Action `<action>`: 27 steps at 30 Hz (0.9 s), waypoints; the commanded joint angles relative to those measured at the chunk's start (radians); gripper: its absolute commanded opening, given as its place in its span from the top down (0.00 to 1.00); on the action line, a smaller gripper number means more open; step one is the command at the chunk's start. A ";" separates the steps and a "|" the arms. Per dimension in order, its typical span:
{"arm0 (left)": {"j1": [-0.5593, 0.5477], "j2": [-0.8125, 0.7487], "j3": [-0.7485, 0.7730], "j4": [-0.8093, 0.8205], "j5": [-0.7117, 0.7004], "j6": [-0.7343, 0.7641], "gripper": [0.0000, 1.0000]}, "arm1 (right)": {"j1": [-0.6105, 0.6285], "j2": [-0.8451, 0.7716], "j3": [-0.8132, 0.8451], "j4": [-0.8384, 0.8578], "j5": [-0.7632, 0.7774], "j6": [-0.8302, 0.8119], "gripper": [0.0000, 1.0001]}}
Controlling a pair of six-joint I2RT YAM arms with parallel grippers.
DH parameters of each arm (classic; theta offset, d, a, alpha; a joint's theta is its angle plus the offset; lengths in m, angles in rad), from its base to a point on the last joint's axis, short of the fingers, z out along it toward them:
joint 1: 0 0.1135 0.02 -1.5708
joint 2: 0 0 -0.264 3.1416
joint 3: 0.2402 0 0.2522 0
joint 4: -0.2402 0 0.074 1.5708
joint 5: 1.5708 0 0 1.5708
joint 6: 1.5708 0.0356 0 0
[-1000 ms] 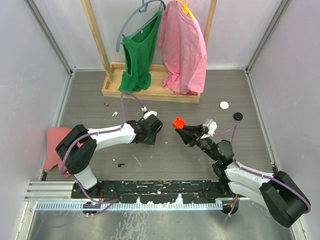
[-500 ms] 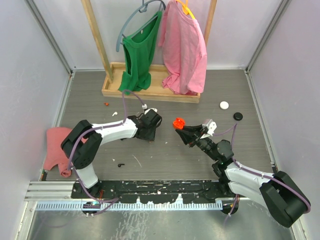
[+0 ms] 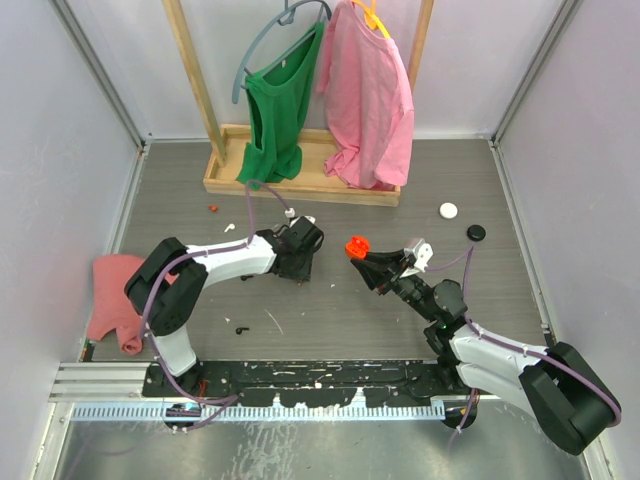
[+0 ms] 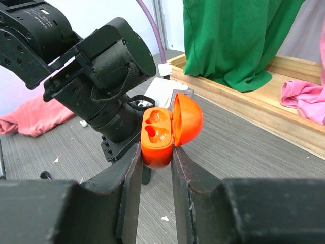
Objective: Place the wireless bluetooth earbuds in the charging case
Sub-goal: Pick up the earbud from the center of the board.
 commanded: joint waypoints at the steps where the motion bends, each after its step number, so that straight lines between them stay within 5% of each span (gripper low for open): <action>1: 0.008 0.017 0.025 0.027 0.015 -0.003 0.68 | -0.004 0.004 0.036 0.050 -0.008 0.001 0.99; 14: 0.015 0.056 0.019 0.038 0.014 -0.007 0.76 | -0.004 0.009 0.043 0.040 -0.019 -0.007 0.99; 27: 0.016 -0.185 -0.104 0.163 0.007 0.008 0.84 | -0.004 0.048 0.061 0.037 -0.061 -0.008 0.99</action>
